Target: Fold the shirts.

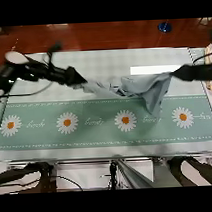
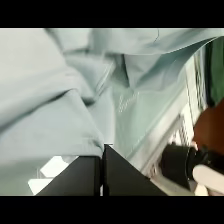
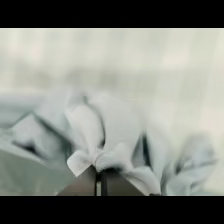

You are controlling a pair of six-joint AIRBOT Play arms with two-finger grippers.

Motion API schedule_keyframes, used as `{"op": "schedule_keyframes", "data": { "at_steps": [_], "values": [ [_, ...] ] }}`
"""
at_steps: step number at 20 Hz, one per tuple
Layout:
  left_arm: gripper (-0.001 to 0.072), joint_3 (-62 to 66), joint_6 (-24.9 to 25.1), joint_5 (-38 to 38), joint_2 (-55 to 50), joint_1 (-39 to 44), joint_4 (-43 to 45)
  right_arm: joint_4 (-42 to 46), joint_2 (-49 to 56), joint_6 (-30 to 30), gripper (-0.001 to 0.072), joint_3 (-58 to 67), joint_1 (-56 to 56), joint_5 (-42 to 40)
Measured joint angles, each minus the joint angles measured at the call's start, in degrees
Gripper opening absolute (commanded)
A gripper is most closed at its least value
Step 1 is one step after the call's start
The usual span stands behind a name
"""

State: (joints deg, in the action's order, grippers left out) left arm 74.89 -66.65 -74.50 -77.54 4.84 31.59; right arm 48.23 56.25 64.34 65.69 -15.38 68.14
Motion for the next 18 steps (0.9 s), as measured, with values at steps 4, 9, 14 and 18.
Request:
{"op": "schedule_keyframes", "data": {
  "at_steps": [4, 9, 14, 18],
  "values": [
    [0.0029, 14.95, -1.07, -0.24, 11.8, -2.75, -0.2, -0.11, -5.79, 5.01, 0.0032, 14.47, 0.04, -0.59],
    [0.0029, 32.85, -5.7, 0.07, 23.45, -3.74, 7.87, -0.52, -10.23, 10.58, 0.0032, 29.66, 0.04, -1.27],
    [0.0029, 39.1, -13.62, -3.91, 32.87, -3.93, 20.24, 5.88, -12.48, 16.55, 0.0031, 42.47, 0.04, -1.05],
    [0.0029, 38.42, -21.07, -14.43, 36.0, -3.93, 25.09, 12.04, -12.04, 19.98, 0.0031, 46.99, 0.04, 6.21]
  ]
}}
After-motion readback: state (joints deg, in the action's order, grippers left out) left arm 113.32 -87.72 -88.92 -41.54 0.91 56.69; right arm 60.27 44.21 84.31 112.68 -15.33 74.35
